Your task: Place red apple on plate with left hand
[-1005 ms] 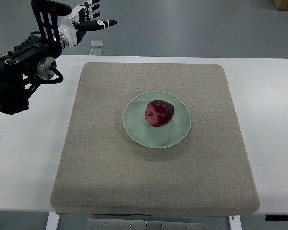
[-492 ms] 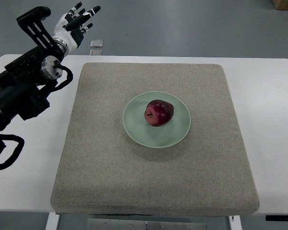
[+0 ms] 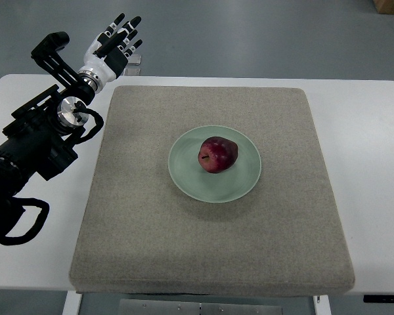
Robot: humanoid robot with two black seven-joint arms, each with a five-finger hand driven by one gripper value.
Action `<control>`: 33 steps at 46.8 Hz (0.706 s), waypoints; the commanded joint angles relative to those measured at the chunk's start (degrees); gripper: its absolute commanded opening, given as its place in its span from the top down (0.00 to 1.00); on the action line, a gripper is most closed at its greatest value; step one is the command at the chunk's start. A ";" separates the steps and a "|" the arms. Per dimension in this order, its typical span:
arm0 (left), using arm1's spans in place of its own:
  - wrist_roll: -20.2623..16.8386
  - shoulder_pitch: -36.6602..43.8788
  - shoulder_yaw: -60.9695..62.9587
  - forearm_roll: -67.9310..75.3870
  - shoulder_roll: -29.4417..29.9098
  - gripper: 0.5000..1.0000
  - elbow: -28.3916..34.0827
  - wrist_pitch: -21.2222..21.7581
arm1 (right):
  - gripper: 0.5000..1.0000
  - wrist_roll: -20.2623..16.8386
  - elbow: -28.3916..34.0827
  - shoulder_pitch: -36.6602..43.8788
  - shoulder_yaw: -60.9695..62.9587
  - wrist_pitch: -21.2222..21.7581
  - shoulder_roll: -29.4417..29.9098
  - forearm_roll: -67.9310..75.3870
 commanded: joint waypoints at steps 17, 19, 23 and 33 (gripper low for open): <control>0.01 1.46 0.21 0.58 0.48 0.01 -0.43 -0.12 | 0.07 0.00 0.00 0.00 0.00 0.00 0.00 -0.04; 0.01 1.46 0.21 0.58 0.48 0.02 -0.43 -0.21 | 0.07 0.00 0.00 0.00 0.00 0.00 0.00 0.05; 0.01 1.37 0.21 0.58 0.57 0.02 -0.43 -0.21 | 0.08 0.00 0.00 0.00 0.00 0.00 0.00 -0.04; 0.01 1.55 0.21 0.58 0.75 0.02 -0.43 -0.12 | 0.07 0.00 0.00 0.00 0.00 0.00 0.00 -0.04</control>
